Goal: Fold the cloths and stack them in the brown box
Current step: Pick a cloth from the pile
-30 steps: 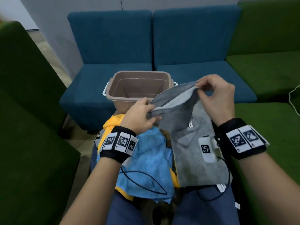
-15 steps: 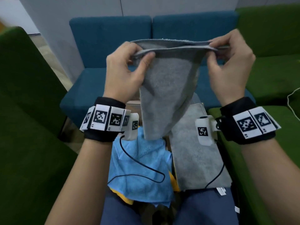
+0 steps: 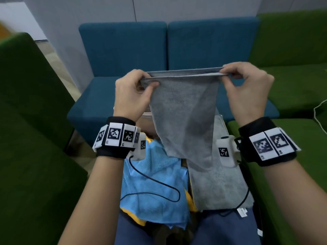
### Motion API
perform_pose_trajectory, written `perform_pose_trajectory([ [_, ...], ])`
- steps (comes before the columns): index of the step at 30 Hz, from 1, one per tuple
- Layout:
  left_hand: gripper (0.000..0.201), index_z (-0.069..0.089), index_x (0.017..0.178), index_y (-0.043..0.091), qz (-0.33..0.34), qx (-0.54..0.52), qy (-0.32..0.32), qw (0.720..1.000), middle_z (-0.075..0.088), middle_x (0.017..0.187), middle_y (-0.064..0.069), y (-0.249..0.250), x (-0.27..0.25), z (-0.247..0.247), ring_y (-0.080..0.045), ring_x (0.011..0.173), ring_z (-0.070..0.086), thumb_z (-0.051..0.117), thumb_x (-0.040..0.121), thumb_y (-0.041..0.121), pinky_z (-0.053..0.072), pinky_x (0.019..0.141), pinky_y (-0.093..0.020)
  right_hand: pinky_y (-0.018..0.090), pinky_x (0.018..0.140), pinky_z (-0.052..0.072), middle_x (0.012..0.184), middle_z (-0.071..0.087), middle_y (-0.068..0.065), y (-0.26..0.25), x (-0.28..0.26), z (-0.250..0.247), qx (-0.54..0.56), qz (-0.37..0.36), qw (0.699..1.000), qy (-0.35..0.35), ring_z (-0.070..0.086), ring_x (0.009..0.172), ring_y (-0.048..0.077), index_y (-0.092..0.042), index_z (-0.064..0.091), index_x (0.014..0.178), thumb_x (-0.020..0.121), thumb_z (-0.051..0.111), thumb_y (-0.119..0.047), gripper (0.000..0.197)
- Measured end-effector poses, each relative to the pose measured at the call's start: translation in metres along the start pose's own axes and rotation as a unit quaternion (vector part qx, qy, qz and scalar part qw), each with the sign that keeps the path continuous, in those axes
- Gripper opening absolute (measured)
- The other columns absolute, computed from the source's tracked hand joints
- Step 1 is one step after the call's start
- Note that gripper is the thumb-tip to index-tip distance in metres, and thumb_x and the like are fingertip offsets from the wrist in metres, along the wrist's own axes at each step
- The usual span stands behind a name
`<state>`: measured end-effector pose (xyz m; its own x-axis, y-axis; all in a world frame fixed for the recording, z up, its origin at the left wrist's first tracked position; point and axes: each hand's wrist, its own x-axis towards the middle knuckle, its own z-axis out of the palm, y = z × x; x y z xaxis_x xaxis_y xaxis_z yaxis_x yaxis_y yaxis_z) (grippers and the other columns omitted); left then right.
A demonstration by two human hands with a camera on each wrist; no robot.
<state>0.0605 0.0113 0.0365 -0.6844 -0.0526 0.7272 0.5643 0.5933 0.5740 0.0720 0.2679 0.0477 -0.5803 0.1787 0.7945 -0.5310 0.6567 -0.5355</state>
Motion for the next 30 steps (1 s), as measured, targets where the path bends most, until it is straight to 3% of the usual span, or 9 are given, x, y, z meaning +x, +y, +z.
perform_pose_trajectory([
  [3,0.004,0.068,0.082,0.008,-0.017,-0.014,0.003,1.000,0.060,0.077,0.013,-0.005,-0.008,0.004,0.001,0.070,0.057,0.070,0.079,0.008,0.049,0.067,-0.016,0.017,0.078,0.052,0.086,0.069,-0.010,0.001,-0.006,-0.001,0.016,0.034,0.999,-0.007,0.067,0.081,0.006,-0.013,0.075,0.086,0.081,0.073,-0.014,0.006],
  [6,0.005,0.070,0.082,0.009,-0.011,-0.013,0.007,1.000,0.064,0.078,0.012,-0.004,-0.014,0.006,0.004,0.071,0.059,0.071,0.082,0.014,0.050,0.071,-0.015,0.010,0.075,0.047,0.078,0.068,-0.009,0.003,-0.012,-0.001,-0.014,0.046,0.999,-0.009,0.064,0.075,0.003,-0.013,0.074,0.080,0.079,0.072,-0.014,0.002],
  [11,0.010,0.071,0.081,0.010,-0.025,-0.021,0.032,0.999,0.065,0.076,0.012,-0.002,-0.018,0.009,0.005,0.071,0.060,0.072,0.084,0.020,0.050,0.071,-0.015,0.018,0.075,0.052,0.075,0.065,-0.003,0.001,-0.016,0.000,0.000,0.057,0.998,-0.006,0.063,0.074,0.009,-0.007,0.063,0.075,0.077,0.068,-0.009,0.006],
  [15,0.009,0.058,0.094,0.016,-0.047,-0.064,0.036,0.996,0.057,0.082,0.018,0.007,-0.018,0.012,0.000,0.069,0.056,0.065,0.088,0.017,0.048,0.066,-0.020,0.018,0.073,0.051,0.082,0.057,-0.011,-0.002,-0.015,0.003,0.052,0.085,0.995,-0.003,0.059,0.076,0.004,-0.013,0.059,0.097,0.082,0.062,-0.006,0.017],
  [18,0.020,0.046,0.111,0.010,-0.065,-0.108,0.054,0.991,0.048,0.083,0.010,0.016,-0.017,0.016,-0.003,0.062,0.047,0.057,0.094,0.012,0.042,0.059,-0.020,0.012,0.072,0.048,0.096,0.063,0.002,-0.002,-0.015,0.004,0.065,0.097,0.993,0.003,0.060,0.079,0.002,-0.018,0.065,0.103,0.088,0.059,-0.009,0.018],
  [21,0.013,0.040,0.103,0.012,-0.048,-0.108,0.080,0.990,0.043,0.081,0.013,0.026,-0.018,0.023,-0.002,0.054,0.040,0.049,0.096,0.007,0.036,0.055,-0.019,0.009,0.071,0.044,0.104,0.056,0.006,-0.001,-0.015,0.005,0.061,0.090,0.994,-0.001,0.056,0.086,-0.002,-0.010,0.063,0.103,0.095,0.052,-0.010,0.014],
  [24,0.011,0.046,0.094,0.014,-0.038,-0.122,0.066,0.990,0.047,0.077,0.019,0.032,-0.014,0.029,-0.003,0.054,0.038,0.045,0.096,0.004,0.035,0.053,-0.025,0.021,0.075,0.046,0.095,0.054,-0.012,-0.003,-0.009,0.002,0.071,0.055,0.996,0.017,0.054,0.086,0.000,-0.005,0.055,0.104,0.097,0.045,-0.007,0.013],
  [27,0.025,0.050,0.084,0.016,-0.030,-0.149,0.072,0.986,0.050,0.077,0.013,0.041,-0.003,0.028,-0.003,0.059,0.040,0.041,0.090,-0.006,0.035,0.058,-0.026,0.030,0.068,0.043,0.092,0.050,-0.014,-0.009,0.003,-0.008,0.093,0.002,0.995,0.035,0.052,0.076,0.010,-0.011,0.049,0.104,0.096,0.044,-0.003,0.012],
  [30,0.033,0.060,0.078,0.013,-0.007,-0.146,0.061,0.987,0.057,0.081,0.001,0.050,0.006,0.024,-0.005,0.067,0.049,0.039,0.082,-0.012,0.037,0.065,-0.024,0.031,0.057,0.033,0.090,0.041,-0.010,-0.013,0.015,-0.019,0.125,-0.031,0.991,0.039,0.040,0.064,0.018,-0.011,0.038,0.104,0.096,0.041,0.000,0.014],
])
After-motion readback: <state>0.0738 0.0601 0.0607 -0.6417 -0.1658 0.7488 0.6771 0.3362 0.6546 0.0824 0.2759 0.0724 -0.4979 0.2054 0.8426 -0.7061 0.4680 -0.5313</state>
